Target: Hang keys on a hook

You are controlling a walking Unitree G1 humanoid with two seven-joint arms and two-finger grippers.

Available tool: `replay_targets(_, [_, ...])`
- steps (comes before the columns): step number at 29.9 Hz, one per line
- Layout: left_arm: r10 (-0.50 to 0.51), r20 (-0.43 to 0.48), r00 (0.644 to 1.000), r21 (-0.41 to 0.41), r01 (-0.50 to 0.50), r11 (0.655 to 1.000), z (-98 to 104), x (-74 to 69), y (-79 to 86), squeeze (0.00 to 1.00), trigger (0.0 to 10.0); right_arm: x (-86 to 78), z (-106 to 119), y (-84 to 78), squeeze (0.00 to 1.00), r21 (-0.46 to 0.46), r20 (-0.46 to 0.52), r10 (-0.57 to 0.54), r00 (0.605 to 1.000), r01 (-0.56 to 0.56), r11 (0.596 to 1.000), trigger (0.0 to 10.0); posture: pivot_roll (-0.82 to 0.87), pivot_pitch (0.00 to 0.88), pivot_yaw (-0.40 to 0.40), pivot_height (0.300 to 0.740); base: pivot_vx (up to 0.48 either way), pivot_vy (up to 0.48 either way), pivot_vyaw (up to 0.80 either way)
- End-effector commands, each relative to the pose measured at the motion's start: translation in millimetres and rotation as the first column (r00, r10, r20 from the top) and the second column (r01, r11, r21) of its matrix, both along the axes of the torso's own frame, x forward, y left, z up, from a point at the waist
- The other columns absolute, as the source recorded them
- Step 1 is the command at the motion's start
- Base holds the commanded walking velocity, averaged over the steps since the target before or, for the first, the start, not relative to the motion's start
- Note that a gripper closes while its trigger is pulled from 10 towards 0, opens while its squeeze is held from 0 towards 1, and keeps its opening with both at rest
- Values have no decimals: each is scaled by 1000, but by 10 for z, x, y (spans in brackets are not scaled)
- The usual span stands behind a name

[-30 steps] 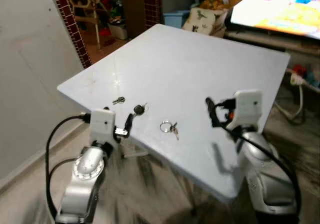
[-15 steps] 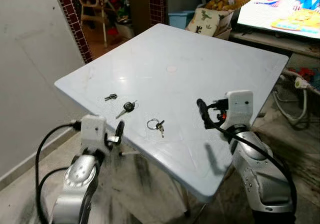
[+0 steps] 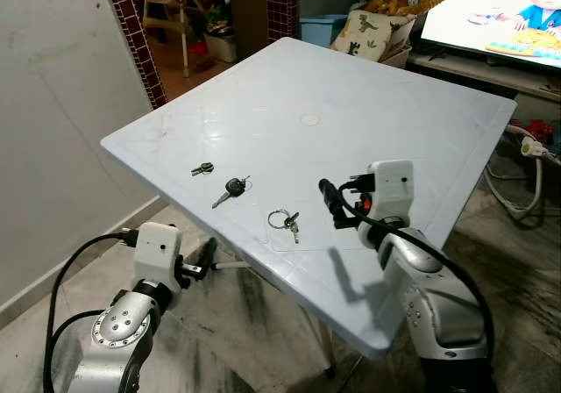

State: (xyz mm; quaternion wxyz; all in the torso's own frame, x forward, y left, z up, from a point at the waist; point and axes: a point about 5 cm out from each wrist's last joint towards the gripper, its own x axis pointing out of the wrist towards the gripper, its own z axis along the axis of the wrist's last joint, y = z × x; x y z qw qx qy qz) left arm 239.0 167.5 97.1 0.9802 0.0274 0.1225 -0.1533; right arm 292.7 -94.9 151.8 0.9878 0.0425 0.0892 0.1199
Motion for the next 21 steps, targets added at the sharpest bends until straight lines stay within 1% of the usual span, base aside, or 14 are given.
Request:
replay_targets(1, [-42, -4, 999, -6, 42, 999, 39, -16, -10, 0, 10000, -33, -115, 87, 0, 13, -73, 9, 997, -8, 1000, 10000, -1, 40, 70, 740, 0, 0, 0])
replay_targets(4, [-81, -18, 997, -29, 81, 996, 46, -19, -38, 0, 10000, -47, -136, 176, 0, 62, -88, 25, 996, -19, 998, 10000, -1, 40, 70, 740, 0, 0, 0])
replay_targets(5, [-81, -18, 997, -29, 81, 996, 46, -19, -38, 0, 10000, -47, -136, 176, 0, 62, -88, 25, 996, -19, 998, 10000, -1, 40, 70, 740, 0, 0, 0])
replay_targets(6, [-124, -18, 992, -58, 122, 991, 59, -21, -74, 0, 10000, -56, -176, 253, 0, 91, -90, 34, 995, -26, 995, 10000, -8, 48, 68, 740, 0, 0, 0])
replay_targets(7, [-124, -18, 992, -58, 122, 991, 59, -21, -74, 0, 10000, -56, -176, 253, 0, 91, -90, 34, 995, -26, 995, 10000, -8, 48, 68, 740, 0, 0, 0])
replay_targets(8, [-136, -12, 991, -48, 135, 990, 66, -17, -89, 0, 10000, -67, -221, 301, 0, 99, -101, 45, 994, -35, 994, 10000, -7, 48, 67, 740, 0, 0, 0])
replay_targets(10, [-163, -11, 987, -39, 162, 986, 70, -17, -119, 0, 10000, -86, -274, 361, 0, 95, -99, 63, 993, -54, 994, 10000, -3, 49, 65, 740, 0, 0, 0])
replay_targets(12, [-175, -12, 985, -39, 174, 984, 77, -20, -133, 0, 10000, -91, -294, 371, 0, 91, -102, 72, 992, -62, 994, 10000, -3, 51, 63, 740, 0, 0, 0])
replay_targets(14, [-189, -21, 982, -84, 187, 979, 101, -46, -152, 0, 10000, -52, -280, 368, 0, 84, -67, 90, 994, -84, 993, 10000, -1, 53, 60, 740, 0, 0, 0])
replay_targets(15, [-189, -21, 982, -84, 187, 979, 101, -46, -152, 0, 10000, -52, -280, 368, 0, 84, -67, 90, 994, -84, 993, 10000, -1, 53, 60, 740, 0, 0, 0])
replay_targets(16, [-196, -22, 980, -94, 193, 977, 112, -59, -166, 0, 10000, -15, -256, 386, 0, 94, -39, 103, 994, -99, 991, 10000, 5, 53, 55, 740, 0, 0, 0])
replay_targets(18, [-198, -14, 980, -99, 195, 976, 126, -68, -176, 0, 10000, 16, -228, 435, 0, 107, -19, 144, 989, -141, 984, 10000, 11, 53, 52, 740, 0, 0, 0])
replay_targets(19, [-198, -5, 980, -91, 196, 976, 136, -74, -178, 0, 10000, 50, -222, 466, 0, 69, -8, 154, 988, -154, 986, 10000, 17, 55, 49, 740, 0, 0, 0])
replay_targets(21, [-194, -3, 981, -76, 194, 978, 137, -93, -173, 0, 10000, 86, -228, 515, 0, 55, -15, 166, 986, -165, 985, 10000, 28, 55, 44, 740, 0, 0, 0])
